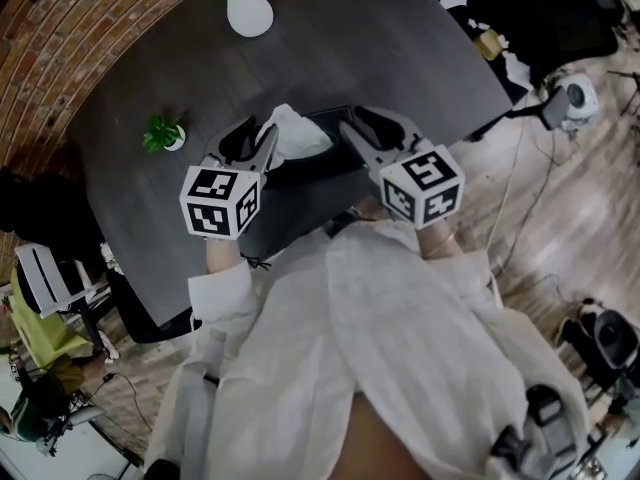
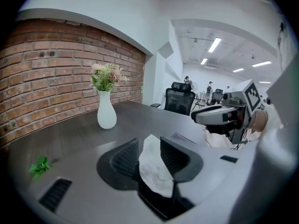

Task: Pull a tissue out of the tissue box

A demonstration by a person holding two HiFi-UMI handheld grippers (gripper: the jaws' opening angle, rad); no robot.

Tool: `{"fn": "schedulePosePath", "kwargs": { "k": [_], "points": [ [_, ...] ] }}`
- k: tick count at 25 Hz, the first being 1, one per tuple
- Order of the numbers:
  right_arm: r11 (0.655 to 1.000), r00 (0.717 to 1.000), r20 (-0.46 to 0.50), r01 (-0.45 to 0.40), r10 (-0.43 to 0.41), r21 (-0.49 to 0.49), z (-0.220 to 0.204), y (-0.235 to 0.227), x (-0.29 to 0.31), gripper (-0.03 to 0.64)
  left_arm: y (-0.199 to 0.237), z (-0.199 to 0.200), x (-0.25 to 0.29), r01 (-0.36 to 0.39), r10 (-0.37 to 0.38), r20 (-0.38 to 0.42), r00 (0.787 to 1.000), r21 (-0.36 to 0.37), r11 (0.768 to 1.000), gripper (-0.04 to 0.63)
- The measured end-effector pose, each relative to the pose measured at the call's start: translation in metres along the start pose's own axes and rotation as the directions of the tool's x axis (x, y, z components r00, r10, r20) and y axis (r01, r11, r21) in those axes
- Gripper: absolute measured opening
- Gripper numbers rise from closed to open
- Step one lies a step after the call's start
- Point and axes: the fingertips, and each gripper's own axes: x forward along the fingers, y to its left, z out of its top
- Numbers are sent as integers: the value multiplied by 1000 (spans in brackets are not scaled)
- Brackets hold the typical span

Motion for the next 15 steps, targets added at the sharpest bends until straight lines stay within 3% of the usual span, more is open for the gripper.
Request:
{"fn": "schedulePosePath", "kwargs": {
  "k": [15],
  "points": [
    [995, 989, -119, 90, -84, 44, -47, 6, 5, 110, 4, -29, 11, 94, -91, -97, 991, 27, 995, 138]
  ]
}}
